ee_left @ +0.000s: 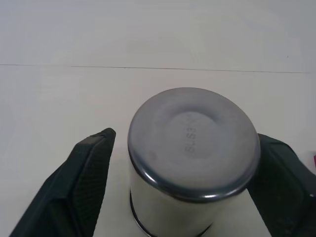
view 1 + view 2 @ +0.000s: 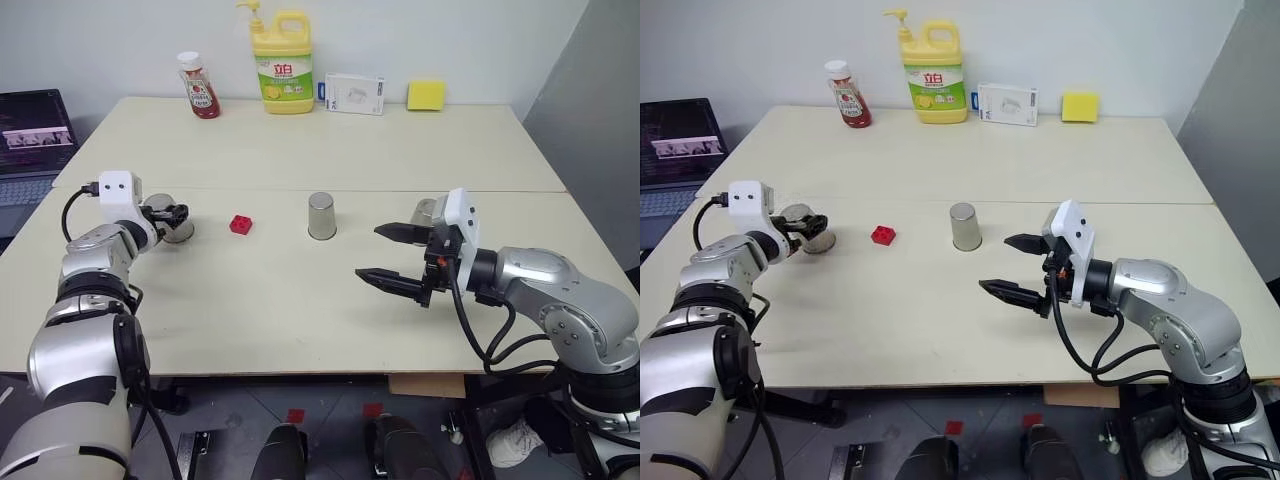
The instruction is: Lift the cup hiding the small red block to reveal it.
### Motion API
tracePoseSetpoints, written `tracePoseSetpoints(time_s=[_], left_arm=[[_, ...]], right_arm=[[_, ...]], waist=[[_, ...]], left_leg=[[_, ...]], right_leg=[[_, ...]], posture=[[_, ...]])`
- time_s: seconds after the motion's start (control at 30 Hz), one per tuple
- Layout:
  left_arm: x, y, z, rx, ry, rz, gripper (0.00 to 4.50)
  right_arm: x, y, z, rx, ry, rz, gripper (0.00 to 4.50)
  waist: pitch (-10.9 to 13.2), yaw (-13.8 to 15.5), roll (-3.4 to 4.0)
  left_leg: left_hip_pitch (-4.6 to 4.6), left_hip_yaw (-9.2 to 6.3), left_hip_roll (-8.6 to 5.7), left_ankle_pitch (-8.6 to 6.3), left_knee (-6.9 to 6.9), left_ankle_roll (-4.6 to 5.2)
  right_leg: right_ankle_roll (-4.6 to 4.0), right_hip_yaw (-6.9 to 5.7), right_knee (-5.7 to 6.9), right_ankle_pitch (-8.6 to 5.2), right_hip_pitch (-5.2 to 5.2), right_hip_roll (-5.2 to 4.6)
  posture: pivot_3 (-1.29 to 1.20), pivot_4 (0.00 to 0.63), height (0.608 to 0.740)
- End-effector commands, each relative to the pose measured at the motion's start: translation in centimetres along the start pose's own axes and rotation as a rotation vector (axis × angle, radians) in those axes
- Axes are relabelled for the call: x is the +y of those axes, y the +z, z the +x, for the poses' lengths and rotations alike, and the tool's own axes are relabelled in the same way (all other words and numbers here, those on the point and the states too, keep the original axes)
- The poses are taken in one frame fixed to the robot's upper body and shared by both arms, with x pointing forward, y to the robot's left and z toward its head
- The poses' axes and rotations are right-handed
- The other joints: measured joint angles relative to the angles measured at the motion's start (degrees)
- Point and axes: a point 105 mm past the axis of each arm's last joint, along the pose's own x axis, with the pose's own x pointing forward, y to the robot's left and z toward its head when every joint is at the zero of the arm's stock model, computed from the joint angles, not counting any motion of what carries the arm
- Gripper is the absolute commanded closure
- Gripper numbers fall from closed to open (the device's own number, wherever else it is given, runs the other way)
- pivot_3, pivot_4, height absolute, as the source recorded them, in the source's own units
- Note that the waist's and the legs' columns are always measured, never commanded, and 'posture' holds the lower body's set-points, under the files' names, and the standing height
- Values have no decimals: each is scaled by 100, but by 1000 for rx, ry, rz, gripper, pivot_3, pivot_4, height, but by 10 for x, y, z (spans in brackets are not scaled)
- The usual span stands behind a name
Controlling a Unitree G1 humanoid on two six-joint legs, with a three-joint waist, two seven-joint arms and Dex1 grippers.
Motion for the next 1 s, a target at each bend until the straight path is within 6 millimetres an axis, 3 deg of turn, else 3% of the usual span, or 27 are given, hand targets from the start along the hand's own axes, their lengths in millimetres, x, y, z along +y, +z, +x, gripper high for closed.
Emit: tracePoseSetpoints(time_s=[0.03,0.2,0.37,0.43,0.6,0.77,1.0], left_arm=[[7,47,-6,-163,15,12,30],[8,98,-22,-354,11,96,30],[-9,111,-36,-367,-94,269,30],[-17,106,-44,-331,-142,355,30],[-32,75,-90,-137,-399,460,30],[-25,41,-124,93,-510,509,30],[-21,32,-135,135,-521,485,30]], right_arm=[[2,11,-3,-32,-3,-45,0],[1,12,-5,-45,-19,-45,0],[-3,15,-7,-61,-54,-58,0],[-7,16,-9,-70,-81,-77,0],[-21,11,-22,-72,-138,-127,0],[-26,0,-42,-12,-116,-93,0],[-34,-1,-50,21,-136,-105,0]], waist=[[0,1,0],[0,11,0],[0,17,0],[0,0,2],[1,-67,4],[9,-57,17],[17,-2,31]], left_leg=[[0,-1,0,0,4,0],[-6,-6,0,0,22,0],[-6,-7,-1,0,28,0],[-3,-5,0,0,27,0],[-3,-4,4,0,26,-1],[0,-4,5,0,26,0],[17,-2,12,1,29,2]], right_leg=[[0,-1,0,0,2,0],[0,-5,1,0,6,0],[0,-5,2,0,9,-1],[0,-1,3,0,10,-3],[-1,-1,3,0,9,-4],[-1,-3,0,-6,11,-2],[18,-5,-2,-19,27,3]], posture=[[0,150,740],[0,150,740],[0,150,740],[0,150,740],[0,150,740],[0,150,740],[0,150,740]])
